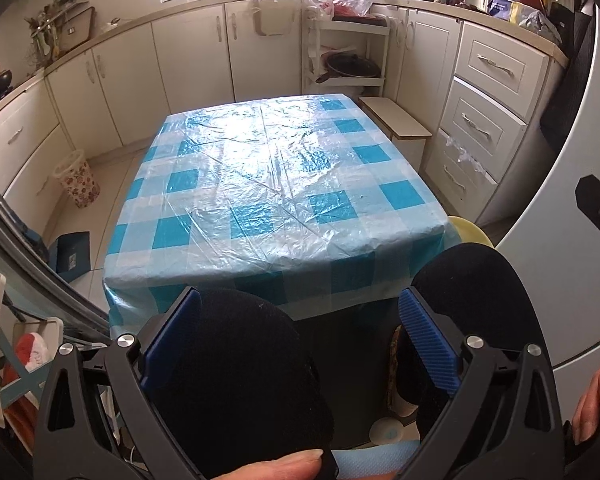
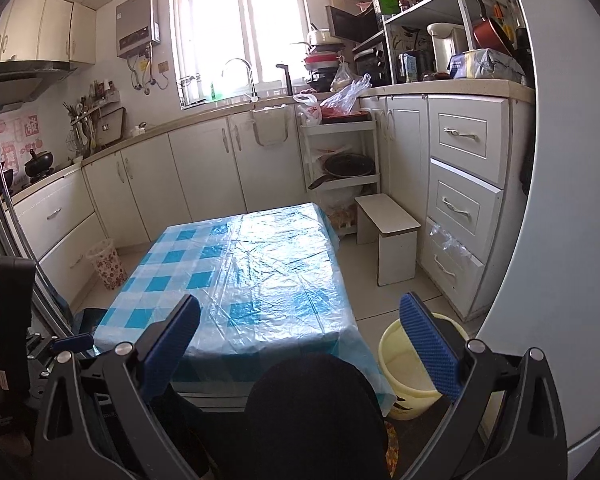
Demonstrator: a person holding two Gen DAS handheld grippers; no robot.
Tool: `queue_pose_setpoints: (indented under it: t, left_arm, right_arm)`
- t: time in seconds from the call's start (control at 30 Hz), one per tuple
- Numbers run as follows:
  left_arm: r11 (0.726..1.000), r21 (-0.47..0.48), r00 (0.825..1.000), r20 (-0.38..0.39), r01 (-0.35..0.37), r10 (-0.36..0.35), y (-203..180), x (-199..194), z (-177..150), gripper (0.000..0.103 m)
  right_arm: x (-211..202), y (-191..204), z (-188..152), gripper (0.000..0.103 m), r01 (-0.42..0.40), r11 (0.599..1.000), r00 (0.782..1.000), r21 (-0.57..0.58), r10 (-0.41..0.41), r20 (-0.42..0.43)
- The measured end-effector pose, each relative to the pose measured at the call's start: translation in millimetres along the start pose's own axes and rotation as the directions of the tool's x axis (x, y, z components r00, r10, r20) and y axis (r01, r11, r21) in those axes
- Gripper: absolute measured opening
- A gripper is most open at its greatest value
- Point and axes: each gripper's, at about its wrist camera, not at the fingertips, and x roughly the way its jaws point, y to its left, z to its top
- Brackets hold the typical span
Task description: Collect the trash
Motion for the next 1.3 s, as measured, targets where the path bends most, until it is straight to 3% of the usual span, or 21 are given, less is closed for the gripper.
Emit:
queue_pose_setpoints:
  t: [0.4, 0.77, 1.3]
  left_arm:
    - [0.999, 0.021, 1.0, 0.014, -0.024, 0.024, -6, -16, -11, 0.095]
    - [0.997, 0.074, 1.0, 0.008, -0.018, 0.018, -26, -12, -11, 0.095]
    - [0.997, 0.072, 1.0, 0.016, -0.025, 0.024, -26, -15, -13, 0.095]
  right_arm:
    - [-4, 4, -5, 0.096, -0.047, 0.999, 0.999, 0.009, 0.047, 0.008]
    - [-4, -12, -12, 0.096, -0.037, 0.998, 0.999, 0.054, 0.037, 0.003]
    - [-4, -10, -16, 0.096, -0.032, 0.999, 0.999, 0.04, 0.032, -0.002]
